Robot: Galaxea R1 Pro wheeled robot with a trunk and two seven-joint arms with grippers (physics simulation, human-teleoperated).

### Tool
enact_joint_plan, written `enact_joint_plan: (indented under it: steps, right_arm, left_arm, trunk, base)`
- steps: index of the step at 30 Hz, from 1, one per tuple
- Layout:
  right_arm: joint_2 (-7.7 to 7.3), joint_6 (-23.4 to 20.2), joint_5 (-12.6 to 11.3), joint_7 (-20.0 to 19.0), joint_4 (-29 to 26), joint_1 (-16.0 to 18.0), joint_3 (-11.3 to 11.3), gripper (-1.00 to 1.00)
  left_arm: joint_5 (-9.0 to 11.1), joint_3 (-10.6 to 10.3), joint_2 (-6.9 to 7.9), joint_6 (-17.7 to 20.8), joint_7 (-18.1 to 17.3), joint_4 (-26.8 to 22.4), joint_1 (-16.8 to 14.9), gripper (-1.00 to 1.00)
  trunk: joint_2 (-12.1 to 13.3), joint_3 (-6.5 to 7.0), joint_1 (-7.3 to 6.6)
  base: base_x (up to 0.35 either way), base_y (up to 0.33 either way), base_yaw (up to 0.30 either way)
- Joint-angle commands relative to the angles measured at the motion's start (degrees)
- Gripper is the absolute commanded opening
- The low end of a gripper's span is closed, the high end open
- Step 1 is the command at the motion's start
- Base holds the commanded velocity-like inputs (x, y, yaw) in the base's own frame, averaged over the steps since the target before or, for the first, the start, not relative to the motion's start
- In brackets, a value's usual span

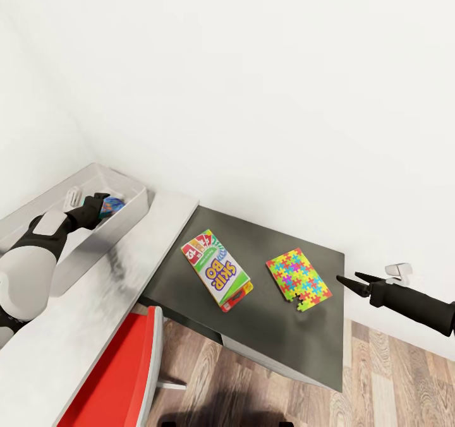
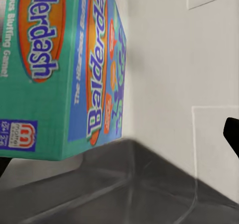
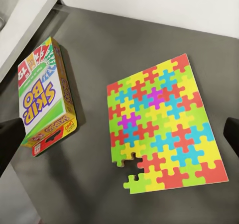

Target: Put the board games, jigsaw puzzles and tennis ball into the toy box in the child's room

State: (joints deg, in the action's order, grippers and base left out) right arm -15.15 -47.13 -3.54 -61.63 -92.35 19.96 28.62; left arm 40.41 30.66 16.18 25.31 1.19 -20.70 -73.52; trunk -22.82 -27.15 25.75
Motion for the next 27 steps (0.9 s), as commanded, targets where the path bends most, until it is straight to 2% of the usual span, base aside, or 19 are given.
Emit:
enact_joint_plan:
  steps: [1,5,11,14,15,18,19,27]
  right_arm:
    - [-0.02,-0.5,-0.3,0.0,0.0,0.0,0.0,1.00]
    - [0.01,-0.5,-0.3,0.0,0.0,0.1,0.0,1.00]
    - [0.02,-0.5,-0.3,0.0,0.0,0.0,0.0,1.00]
    - [0.01,-0.5,-0.3,0.0,0.0,0.0,0.0,1.00]
    - [0.01,-0.5,-0.3,0.0,0.0,0.0,0.0,1.00]
    - [-0.02,-0.5,-0.3,0.0,0.0,0.0,0.0,1.00]
    - [-0.04,-0.5,-0.3,0.0,0.0,0.0,0.0,1.00]
    - [-0.11,-0.5,-0.3,-0.1,0.0,0.0,0.0,1.00]
  left_arm:
    - [0.3,0.3,-0.02,0.4,0.1,0.0,0.0,1.00]
    - [0.3,0.3,0.24,0.4,0.2,0.0,0.0,1.00]
    - [0.1,0.3,1.52,0.6,1.5,-0.1,0.0,1.00]
    - [0.4,0.3,2.71,1.0,4.4,-0.3,0.1,1.00]
    - [0.4,0.3,2.71,1.0,4.4,-0.3,0.1,1.00]
    - [0.5,0.3,3.64,2.2,8.2,-0.5,0.2,1.00]
    - [0.6,0.3,4.06,3.5,10.5,-0.8,0.2,1.00]
    - [0.8,0.4,4.59,6.4,15.2,-3.9,0.2,1.00]
  trunk:
    - [-0.1,-0.08,0.03]
    - [-0.1,-0.08,0.03]
    - [-0.1,-0.08,0.03]
    - [-0.1,-0.08,0.03]
    - [-0.1,-0.08,0.03]
    - [-0.1,-0.08,0.03]
    - [-0.1,-0.08,0.03]
    - [-0.1,-0.08,0.03]
  base:
    - [0.000,0.000,0.000]
    - [0.000,0.000,0.000]
    - [0.000,0.000,0.000]
    - [0.000,0.000,0.000]
    - [0.000,0.000,0.000]
    - [0.000,0.000,0.000]
    - [0.000,0.000,0.000]
    - [0.000,0.000,0.000]
